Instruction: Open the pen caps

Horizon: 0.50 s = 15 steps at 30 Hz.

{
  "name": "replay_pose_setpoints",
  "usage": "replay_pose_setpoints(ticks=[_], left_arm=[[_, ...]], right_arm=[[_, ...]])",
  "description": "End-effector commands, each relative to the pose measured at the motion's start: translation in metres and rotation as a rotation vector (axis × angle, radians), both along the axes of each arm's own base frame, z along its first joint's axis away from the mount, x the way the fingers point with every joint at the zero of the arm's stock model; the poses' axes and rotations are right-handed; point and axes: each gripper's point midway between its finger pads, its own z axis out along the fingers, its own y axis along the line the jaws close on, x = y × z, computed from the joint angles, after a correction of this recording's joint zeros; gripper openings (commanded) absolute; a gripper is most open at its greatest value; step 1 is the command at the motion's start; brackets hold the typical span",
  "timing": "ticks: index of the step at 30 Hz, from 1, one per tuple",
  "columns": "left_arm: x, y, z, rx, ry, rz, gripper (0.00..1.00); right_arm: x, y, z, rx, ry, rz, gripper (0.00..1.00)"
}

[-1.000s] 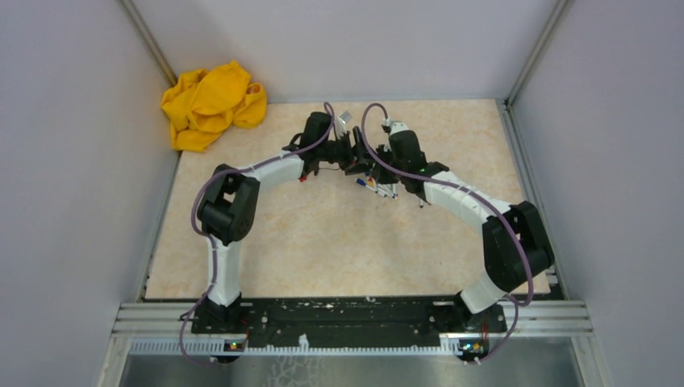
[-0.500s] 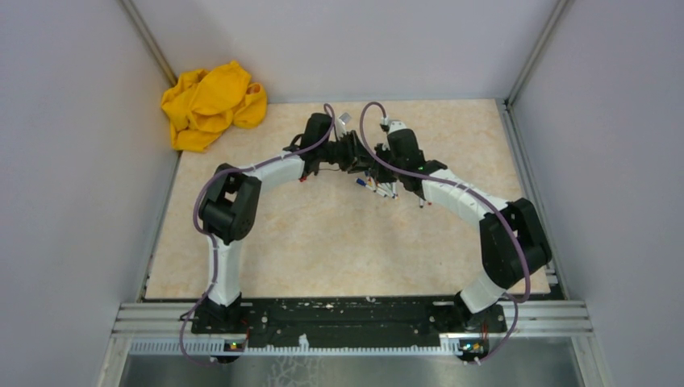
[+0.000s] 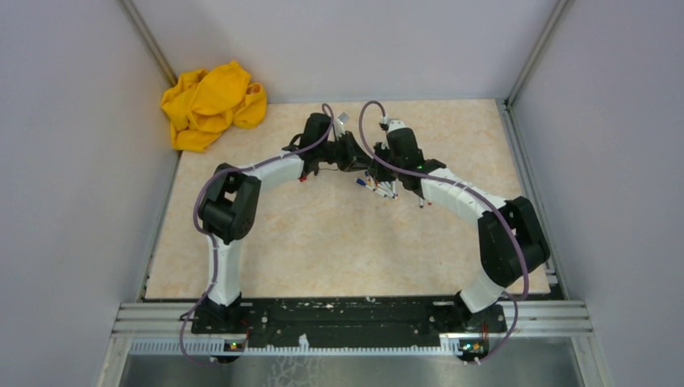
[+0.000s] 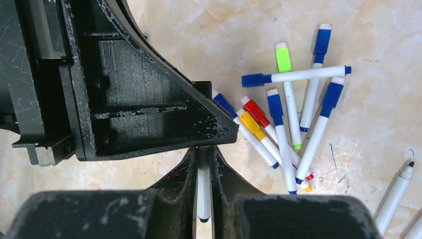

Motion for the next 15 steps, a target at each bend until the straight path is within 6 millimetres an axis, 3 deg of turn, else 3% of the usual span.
replay_pose_setpoints(ticks=[1, 15], left_arm=[[0.004, -0.001, 0.015, -0.015, -0.036, 0.004, 0.0], [0.007, -0.002, 0.032, -0.026, -0.073, 0.012, 0.0]], right_arm=[[0.013, 0.019, 0.02, 0.041, -0.058, 0.028, 0.09], [0.018, 0.022, -0.003, 0.017, -0.019, 0.029, 0.11]])
